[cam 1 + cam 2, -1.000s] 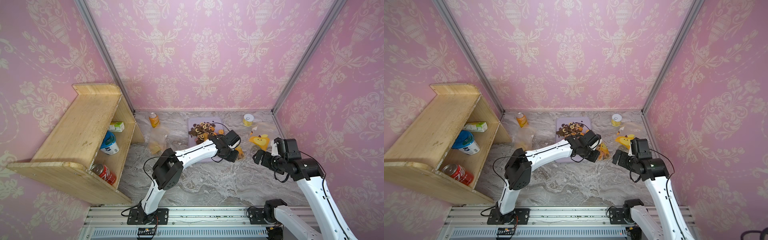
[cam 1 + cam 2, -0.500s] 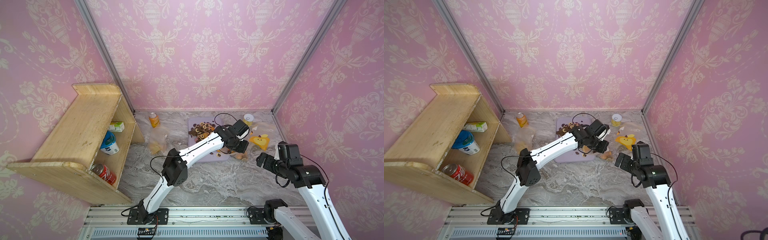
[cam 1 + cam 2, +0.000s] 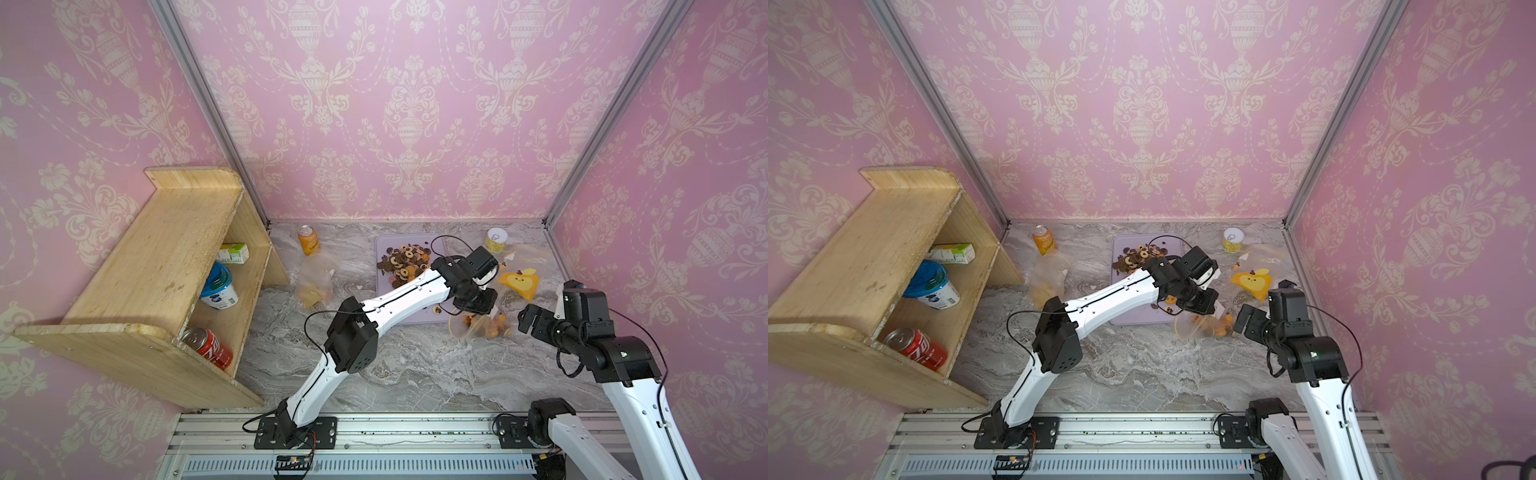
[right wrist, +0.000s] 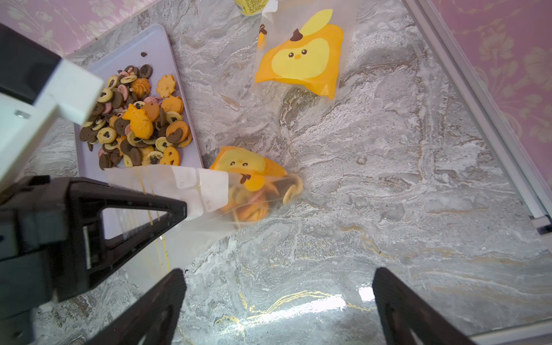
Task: Pour cookies out of the ziploc bag
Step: 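Pour the cookies out of the ziploc bag onto the tray.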
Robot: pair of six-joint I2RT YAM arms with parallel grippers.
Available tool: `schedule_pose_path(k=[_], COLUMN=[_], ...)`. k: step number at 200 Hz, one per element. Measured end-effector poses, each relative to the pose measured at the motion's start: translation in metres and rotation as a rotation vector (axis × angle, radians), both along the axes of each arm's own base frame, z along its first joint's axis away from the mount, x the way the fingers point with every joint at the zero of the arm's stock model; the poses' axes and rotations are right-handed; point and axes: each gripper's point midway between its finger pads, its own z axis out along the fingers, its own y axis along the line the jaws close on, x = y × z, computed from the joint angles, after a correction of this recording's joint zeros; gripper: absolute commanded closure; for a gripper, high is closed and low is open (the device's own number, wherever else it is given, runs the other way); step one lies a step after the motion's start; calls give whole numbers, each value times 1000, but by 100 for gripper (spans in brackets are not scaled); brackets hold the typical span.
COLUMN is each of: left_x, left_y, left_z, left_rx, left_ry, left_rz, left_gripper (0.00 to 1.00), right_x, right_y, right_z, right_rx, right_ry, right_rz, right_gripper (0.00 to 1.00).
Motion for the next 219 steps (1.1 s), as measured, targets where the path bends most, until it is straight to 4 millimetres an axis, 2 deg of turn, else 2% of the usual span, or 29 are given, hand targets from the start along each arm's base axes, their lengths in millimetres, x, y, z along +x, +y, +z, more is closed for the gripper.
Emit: schedule_pose_path(k=[30,51,67,100,136,164,193,219], left_x=[20,37,46,49,51,51,52,53], left_y=[60,97,111,112,108,107,104,106], left_z=[-32,-43,-47,-49,-45,-44,-40,-40], left_rx=[3,-14,-29,-60,-85,-92,-107,-108], left_ry=[87,119,120,120,113,117,120,125], left_rz=[134,229,271,281,279,276,269,272], left_gripper=[100,100,100,100,100,100,100,100], right_x=[7,11,12,20,20,22,27,27], right_y=[16,30,41,63,82,99,113,124], right_z=[-9,-34,-51,-73,-103,-122,-130,-150], right_rx=[64,126,177,283,381,416,433,452], right_ry=[22,90,162,242,302,348,336,346], right_rz=[61,108,140,200,241,278,314,334], right_gripper=[0,0,0,0,0,0,0,1])
